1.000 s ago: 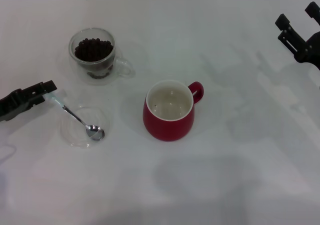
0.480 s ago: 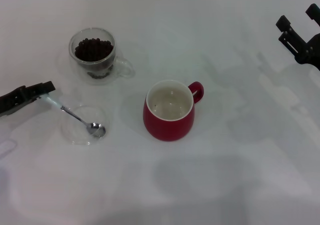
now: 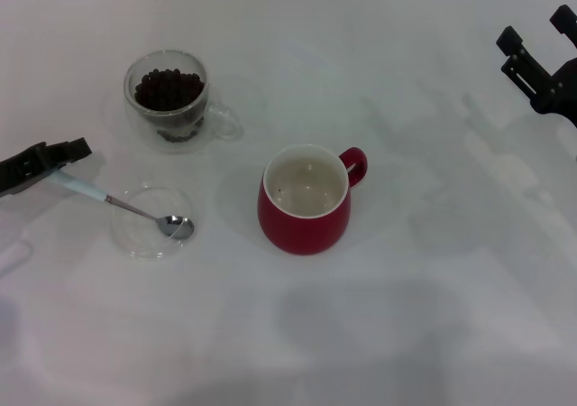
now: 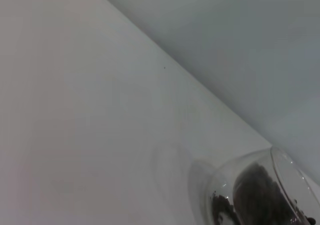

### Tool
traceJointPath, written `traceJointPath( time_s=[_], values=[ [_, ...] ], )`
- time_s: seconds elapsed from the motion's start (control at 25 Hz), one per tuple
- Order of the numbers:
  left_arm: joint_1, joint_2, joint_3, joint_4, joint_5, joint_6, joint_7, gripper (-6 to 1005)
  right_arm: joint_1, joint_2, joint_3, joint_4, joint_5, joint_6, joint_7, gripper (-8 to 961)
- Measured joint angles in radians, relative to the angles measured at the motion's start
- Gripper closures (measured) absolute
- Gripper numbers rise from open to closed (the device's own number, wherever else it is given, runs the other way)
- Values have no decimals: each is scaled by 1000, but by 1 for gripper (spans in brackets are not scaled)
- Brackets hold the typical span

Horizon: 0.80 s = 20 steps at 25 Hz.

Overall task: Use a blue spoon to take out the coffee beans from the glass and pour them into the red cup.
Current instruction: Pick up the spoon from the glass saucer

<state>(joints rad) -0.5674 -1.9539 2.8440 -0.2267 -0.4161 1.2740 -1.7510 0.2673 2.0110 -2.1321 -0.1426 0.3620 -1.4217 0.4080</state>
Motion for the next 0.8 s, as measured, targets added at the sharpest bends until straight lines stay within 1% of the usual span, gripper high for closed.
traceJointPath(
  time_s=[0.04,0.24,0.52,0.8],
  values=[
    [0,0,0,0,-2,1,0,943,1,0,0,0,0,1,0,127],
    [-2,1,0,-2,-4,25,5,949,3,0,1,0,1,6,0,127],
    [-5,6,0,-9,-9,101,14,949,5,0,3,0,7,8,0,127],
    [5,12,0,-13,-20,126,15,949,4,0,3,0,12,13,0,127]
  ],
)
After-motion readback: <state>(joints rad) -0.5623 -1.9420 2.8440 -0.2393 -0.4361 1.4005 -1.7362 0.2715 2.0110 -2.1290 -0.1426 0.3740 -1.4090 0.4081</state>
